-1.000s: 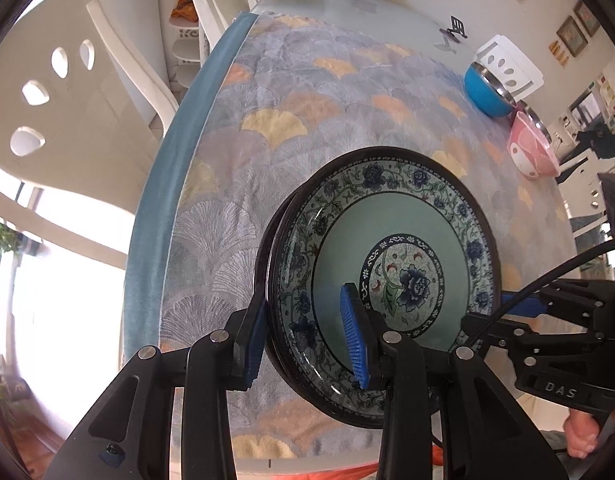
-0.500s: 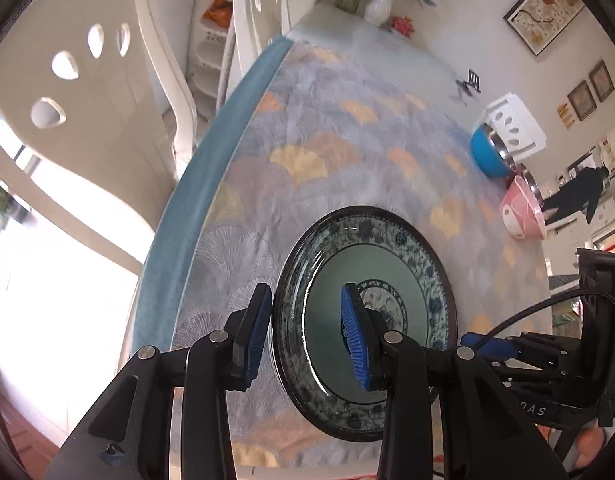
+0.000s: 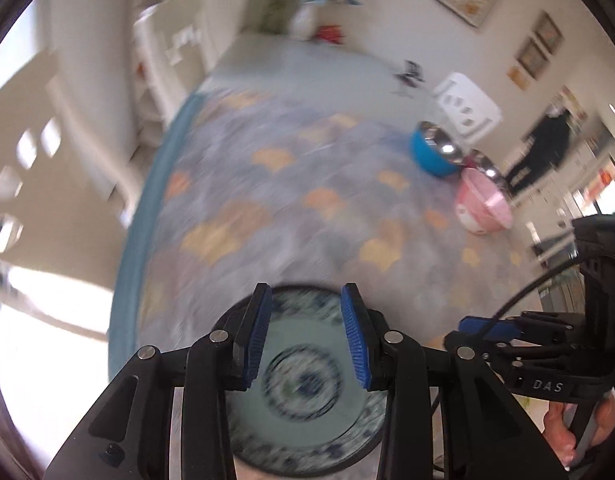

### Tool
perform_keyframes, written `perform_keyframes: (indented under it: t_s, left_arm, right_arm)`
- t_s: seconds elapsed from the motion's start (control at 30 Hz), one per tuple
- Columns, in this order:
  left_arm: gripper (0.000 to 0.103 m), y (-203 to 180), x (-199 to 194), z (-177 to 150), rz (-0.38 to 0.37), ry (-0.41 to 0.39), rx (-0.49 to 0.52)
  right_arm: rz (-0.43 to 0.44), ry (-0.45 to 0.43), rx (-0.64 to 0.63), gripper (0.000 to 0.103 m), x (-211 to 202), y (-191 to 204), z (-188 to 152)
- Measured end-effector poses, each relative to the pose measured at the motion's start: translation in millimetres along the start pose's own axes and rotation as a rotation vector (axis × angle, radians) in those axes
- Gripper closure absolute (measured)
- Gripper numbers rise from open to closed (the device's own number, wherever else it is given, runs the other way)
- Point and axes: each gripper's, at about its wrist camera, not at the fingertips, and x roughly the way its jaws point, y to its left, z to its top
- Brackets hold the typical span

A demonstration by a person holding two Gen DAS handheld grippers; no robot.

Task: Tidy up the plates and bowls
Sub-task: 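Lower the plates onto the table and open both grippers, then move both grippers to the pink cartoon bowl and grasp its rim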

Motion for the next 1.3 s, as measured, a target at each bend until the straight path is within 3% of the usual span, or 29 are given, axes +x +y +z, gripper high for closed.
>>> perform_keyframes:
  t_s: [0.13,0.27,0.33,0.37,0.47,0.53,0.6,0.7,0.83,0.93,1.0,1.17,1.3]
  left_arm:
    - [0.069,-40,8,28,-0.06,-0.007,0.138]
    - [0.06,-87,30,56,-0.107,0.043,0.29]
    - [0.06,-118,46,75,-0.212,0.137,0.414]
    - [0.06,-139,56,89,-0.228,0.192,0.502]
    - [0.06,-184,80,112,-0.173,0.26,0.686]
    - [0.06,-206,101,123,-0.196,0.306,0.721]
    - [0.06,-219,124,128,-0.238,0.322,0.673]
    - [0.06,-226,144,126,-0.275,0.314,0.518]
    - [0.057,-232,152,114,-0.411,0.231,0.292]
    - [0.041,-228,162,108,-0.387,0.155,0.106]
    - [0.04,-219,165,104,-0.385,0.134,0.005]
    - [0.041,-222,173,105,-0.319,0.15,0.005]
    - [0.042,-231,186,110,-0.311,0.16,-0.024]
  right_arm:
    - [-0.003,0.001,0.088,0.065,-23,-32,15]
    - [-0.056,-0.081,0.176,0.027,-56,-68,24]
    - [-0.06,-0.112,0.233,0.025,-71,-91,21]
    - [-0.062,-0.115,0.252,0.025,-75,-103,18]
    - [-0.107,-0.086,0.242,0.025,-75,-120,14]
    - [-0.149,-0.065,0.218,0.025,-74,-128,11]
    - [-0.168,-0.065,0.224,0.025,-73,-142,14]
    - [-0.131,-0.062,0.265,0.025,-77,-173,14]
    - [-0.126,-0.109,0.312,0.025,-93,-214,18]
    - [-0.073,-0.189,0.367,0.025,-107,-241,27]
    - [-0.042,-0.213,0.39,0.025,-111,-255,35]
    - [-0.095,-0.195,0.354,0.025,-100,-275,57]
    - [-0.096,-0.178,0.356,0.025,-89,-288,74]
